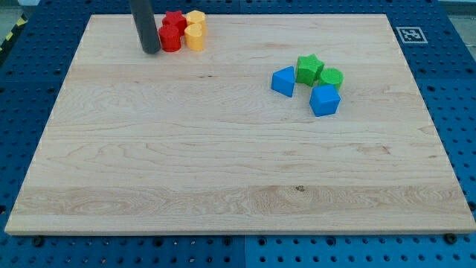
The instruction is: Move the blue blocks into the green blocks
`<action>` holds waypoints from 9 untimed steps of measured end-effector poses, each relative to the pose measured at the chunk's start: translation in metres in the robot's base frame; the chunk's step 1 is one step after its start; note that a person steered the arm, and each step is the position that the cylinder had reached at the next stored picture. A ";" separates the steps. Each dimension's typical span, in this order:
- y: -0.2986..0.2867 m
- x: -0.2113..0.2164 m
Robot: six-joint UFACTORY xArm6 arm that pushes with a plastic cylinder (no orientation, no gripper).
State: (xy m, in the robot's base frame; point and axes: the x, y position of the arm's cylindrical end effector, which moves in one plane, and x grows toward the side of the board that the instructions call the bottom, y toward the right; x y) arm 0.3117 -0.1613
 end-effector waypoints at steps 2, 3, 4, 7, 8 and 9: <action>0.083 0.036; 0.152 0.040; 0.203 0.061; 0.220 0.090; 0.210 0.133; 0.247 0.173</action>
State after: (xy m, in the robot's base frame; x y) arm 0.4846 0.0853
